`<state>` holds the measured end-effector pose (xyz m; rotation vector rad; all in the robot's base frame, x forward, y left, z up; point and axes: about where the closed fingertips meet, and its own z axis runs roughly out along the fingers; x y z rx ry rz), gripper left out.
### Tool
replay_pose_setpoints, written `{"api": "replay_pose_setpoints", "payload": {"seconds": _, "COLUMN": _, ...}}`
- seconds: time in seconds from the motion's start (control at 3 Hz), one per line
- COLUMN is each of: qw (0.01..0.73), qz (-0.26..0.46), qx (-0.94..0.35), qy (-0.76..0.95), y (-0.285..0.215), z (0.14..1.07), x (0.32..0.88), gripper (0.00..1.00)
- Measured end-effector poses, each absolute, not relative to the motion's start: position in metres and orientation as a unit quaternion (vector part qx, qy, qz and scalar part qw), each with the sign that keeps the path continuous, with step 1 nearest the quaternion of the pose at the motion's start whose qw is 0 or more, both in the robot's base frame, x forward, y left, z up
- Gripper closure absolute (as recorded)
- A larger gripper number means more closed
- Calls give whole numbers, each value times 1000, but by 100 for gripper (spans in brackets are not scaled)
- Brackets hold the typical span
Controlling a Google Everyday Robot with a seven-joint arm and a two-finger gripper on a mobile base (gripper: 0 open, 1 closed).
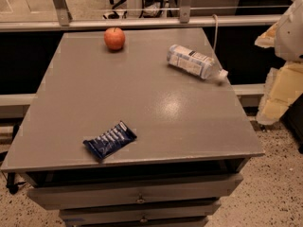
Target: Move blue plastic bottle near rxbar blueberry
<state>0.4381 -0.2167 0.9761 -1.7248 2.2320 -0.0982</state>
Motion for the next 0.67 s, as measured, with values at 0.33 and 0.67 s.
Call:
{"api": "replay_pose_setpoints", "payload": {"seconds": 0.33, "qw": 159, "qz": -34, "qx": -603, "qy": 781, "y": -217, "z": 976, "x": 438, "gripper": 0}}
{"api": "replay_pose_setpoints", "payload": {"seconds": 0.67, "qw": 167, "qz": -41, "qx": -602, "qy": 779, "y": -217, "z": 976, "x": 444, "gripper": 0}}
